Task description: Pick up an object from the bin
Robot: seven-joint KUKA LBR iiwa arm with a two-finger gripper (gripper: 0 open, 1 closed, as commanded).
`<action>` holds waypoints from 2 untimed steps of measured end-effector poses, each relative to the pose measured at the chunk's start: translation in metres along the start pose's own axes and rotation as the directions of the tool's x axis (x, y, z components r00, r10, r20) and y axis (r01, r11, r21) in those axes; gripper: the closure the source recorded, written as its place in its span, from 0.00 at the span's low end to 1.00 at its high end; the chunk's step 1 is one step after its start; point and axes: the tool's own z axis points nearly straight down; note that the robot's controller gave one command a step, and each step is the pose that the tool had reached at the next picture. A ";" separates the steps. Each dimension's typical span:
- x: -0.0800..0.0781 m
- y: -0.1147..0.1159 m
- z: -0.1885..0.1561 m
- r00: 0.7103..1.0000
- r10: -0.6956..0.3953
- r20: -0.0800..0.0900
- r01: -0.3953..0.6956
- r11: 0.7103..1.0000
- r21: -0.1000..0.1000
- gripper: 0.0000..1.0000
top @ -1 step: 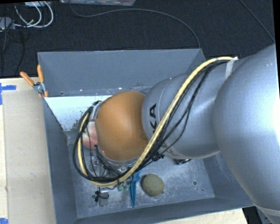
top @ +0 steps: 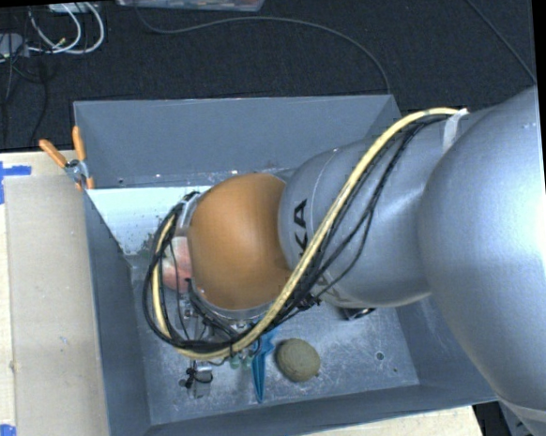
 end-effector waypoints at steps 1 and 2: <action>0.024 -0.055 0.068 0.995 -0.098 -0.003 0.098 0.995 0.000 0.00; 0.028 -0.063 0.024 0.993 -0.114 -0.007 0.114 0.993 0.001 0.00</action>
Offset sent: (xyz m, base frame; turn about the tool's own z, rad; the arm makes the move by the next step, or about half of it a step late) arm -0.0276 -0.0628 0.0025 -0.1186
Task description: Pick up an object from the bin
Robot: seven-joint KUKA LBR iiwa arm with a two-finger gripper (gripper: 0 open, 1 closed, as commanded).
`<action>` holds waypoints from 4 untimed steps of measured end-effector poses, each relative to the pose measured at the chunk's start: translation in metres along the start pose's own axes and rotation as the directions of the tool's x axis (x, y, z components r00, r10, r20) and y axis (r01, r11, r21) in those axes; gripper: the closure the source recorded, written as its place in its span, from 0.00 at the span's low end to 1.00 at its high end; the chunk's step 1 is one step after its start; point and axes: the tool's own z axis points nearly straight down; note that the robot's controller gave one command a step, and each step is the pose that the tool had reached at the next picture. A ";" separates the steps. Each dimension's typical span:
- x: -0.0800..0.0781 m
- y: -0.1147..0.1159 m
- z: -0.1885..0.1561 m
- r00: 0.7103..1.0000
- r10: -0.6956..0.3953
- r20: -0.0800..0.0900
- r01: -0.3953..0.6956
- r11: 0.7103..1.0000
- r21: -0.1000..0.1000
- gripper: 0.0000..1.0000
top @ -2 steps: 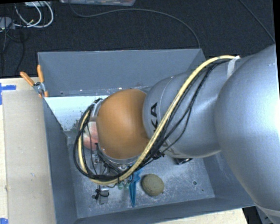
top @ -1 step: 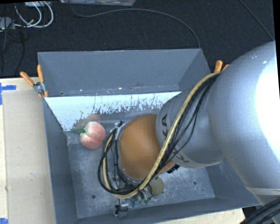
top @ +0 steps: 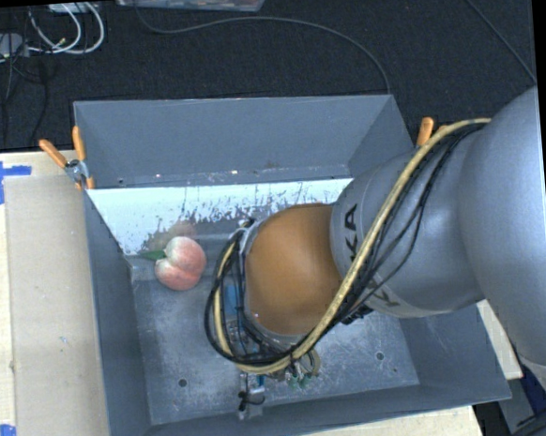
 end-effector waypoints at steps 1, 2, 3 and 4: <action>0.003 -0.024 0.009 0.927 -0.375 0.004 0.375 0.927 0.000 0.00; -0.008 -0.058 0.038 0.954 -0.299 0.000 0.299 0.954 -0.001 0.00; -0.028 -0.103 0.060 0.881 -0.472 0.003 0.472 0.881 -0.001 1.00; -0.028 -0.103 0.060 0.882 -0.470 0.002 0.470 0.882 -0.001 1.00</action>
Offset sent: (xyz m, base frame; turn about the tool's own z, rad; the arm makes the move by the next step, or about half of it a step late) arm 0.0267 -0.0821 -0.0596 -0.0782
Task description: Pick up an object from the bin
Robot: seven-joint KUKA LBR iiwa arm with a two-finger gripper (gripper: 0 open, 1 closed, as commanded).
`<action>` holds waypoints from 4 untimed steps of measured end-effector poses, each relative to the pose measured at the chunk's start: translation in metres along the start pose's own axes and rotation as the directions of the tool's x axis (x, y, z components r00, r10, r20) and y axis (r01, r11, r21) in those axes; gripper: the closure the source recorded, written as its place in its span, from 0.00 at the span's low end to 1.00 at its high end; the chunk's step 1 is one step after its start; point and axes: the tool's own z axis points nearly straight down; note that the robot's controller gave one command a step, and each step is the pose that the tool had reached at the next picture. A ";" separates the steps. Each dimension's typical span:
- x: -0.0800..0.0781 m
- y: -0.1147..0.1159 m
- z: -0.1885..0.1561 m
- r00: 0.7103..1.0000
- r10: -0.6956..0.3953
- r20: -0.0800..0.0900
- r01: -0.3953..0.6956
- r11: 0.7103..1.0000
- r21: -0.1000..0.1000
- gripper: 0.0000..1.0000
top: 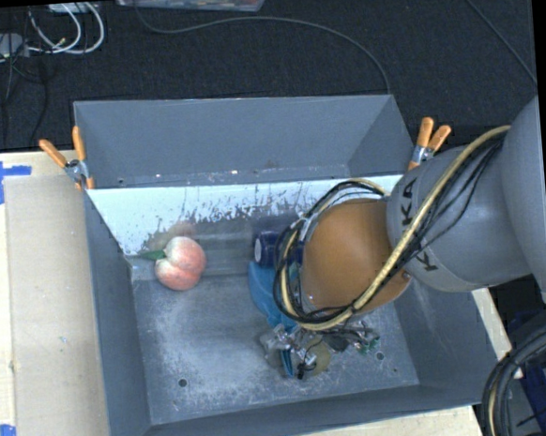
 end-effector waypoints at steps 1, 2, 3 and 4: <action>0.001 0.001 -0.006 1.000 0.000 -0.002 0.000 1.000 -0.002 1.00; 0.000 0.001 -0.019 1.000 0.001 0.000 -0.001 1.000 -0.001 1.00; 0.002 0.003 -0.037 1.000 0.001 -0.009 -0.001 1.000 -0.007 1.00; 0.001 0.003 -0.057 1.000 0.002 -0.005 -0.002 1.000 -0.004 1.00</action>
Offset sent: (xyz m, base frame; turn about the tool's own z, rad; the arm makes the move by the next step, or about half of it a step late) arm 0.0000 0.0000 0.0278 0.0000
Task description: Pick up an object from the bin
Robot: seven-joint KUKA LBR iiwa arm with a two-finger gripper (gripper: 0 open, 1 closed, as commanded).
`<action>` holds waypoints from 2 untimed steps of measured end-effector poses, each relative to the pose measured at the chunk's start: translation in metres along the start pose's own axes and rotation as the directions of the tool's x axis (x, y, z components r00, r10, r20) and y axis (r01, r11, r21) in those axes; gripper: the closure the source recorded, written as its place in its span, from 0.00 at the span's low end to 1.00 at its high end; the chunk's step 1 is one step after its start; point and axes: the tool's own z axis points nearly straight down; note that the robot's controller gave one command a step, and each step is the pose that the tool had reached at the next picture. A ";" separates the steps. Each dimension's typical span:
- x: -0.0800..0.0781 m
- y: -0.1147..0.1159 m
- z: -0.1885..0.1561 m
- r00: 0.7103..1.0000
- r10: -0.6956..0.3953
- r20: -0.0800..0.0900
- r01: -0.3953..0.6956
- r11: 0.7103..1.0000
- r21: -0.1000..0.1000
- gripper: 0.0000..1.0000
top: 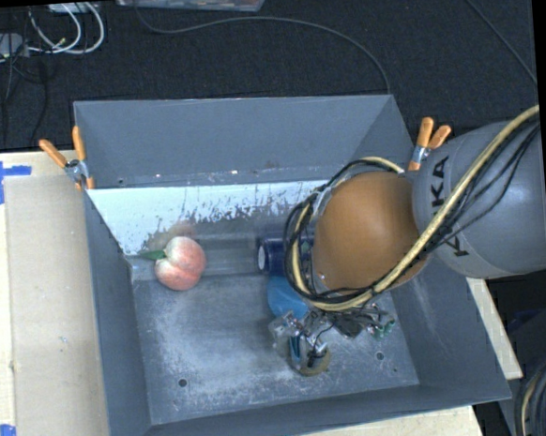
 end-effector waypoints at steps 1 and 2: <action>0.000 0.000 -0.017 1.000 0.001 -0.002 -0.001 1.000 -0.001 1.00; 0.000 0.001 -0.034 1.000 0.001 -0.002 -0.001 1.000 -0.001 1.00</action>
Offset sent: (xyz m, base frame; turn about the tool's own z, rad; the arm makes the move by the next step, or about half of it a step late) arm 0.0000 0.0001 0.0080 0.0000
